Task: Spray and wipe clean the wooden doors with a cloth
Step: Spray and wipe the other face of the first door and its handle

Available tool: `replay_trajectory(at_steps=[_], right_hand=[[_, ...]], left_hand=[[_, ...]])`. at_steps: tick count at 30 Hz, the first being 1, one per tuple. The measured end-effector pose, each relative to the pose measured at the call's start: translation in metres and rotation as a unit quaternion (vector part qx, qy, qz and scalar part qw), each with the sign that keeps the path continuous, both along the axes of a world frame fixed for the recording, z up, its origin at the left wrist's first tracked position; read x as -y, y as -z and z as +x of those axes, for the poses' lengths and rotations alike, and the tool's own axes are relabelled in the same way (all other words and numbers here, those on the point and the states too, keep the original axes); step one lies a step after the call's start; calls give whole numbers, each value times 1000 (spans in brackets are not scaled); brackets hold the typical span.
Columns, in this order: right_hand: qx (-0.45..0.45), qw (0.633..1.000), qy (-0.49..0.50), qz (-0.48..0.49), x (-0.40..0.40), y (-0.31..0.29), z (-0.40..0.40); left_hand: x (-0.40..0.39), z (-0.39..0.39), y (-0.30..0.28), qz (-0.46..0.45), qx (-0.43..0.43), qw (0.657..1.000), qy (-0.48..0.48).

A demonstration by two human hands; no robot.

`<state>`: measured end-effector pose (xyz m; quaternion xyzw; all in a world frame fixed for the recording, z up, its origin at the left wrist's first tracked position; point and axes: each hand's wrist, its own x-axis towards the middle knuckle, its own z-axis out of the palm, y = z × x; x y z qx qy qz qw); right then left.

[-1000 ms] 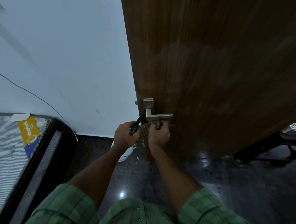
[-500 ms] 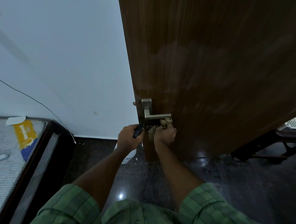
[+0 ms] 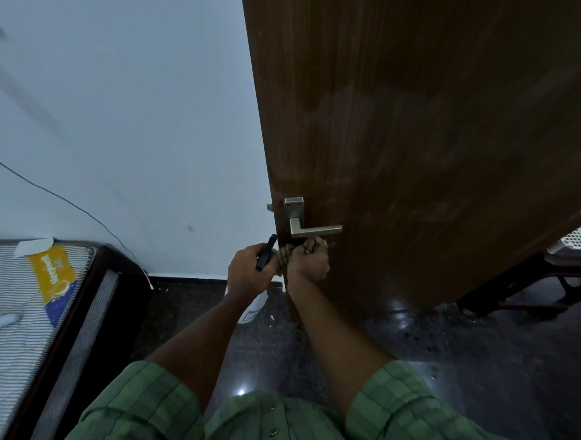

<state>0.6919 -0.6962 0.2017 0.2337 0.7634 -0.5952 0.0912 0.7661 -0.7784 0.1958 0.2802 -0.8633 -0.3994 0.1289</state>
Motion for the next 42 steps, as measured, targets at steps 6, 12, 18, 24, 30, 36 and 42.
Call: replay_trajectory(at_steps=[6, 12, 18, 24, 30, 36, 42], right_hand=[[-33, 987, 112, -113, 32, -8, 21], [54, 957, 202, -203, 51, -35, 22], [141, 922, 197, -301, 61, -55, 29], [195, 882, 205, -378, 68, -86, 27], [187, 885, 188, -382, 75, -118, 23], [33, 915, 159, -369, 69, -140, 32], [-276, 955, 40, -98, 22, -127, 17]], left_hand=[[16, 0, -4, -13, -29, 999, -25], [28, 0, -19, -18, -92, 995, -25], [41, -1, -29, -13, -128, 991, -19], [55, -2, -43, 10, -185, 982, -33], [67, -8, -78, -6, -249, 968, 12], [70, -5, -99, -15, -284, 958, 43], [56, 7, -80, 4, -262, 962, 80]])
